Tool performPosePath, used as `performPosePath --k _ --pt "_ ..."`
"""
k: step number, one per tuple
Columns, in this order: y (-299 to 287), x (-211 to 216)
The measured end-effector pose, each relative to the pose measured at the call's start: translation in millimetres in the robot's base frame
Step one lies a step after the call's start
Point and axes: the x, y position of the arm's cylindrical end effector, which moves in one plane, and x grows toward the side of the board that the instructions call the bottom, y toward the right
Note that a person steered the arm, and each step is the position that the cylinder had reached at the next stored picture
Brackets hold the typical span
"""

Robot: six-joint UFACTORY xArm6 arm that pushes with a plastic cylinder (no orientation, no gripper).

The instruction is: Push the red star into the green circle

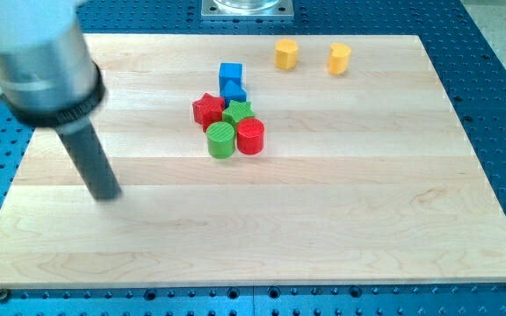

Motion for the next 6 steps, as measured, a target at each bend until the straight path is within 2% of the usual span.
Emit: performPosePath --k 2,3,4,5,6 --pt "40.5 -121.1" --pt "100.4 -117.7" --pt "127.0 -105.2" --pt "125.0 -86.6" --pt "69.0 -102.1"
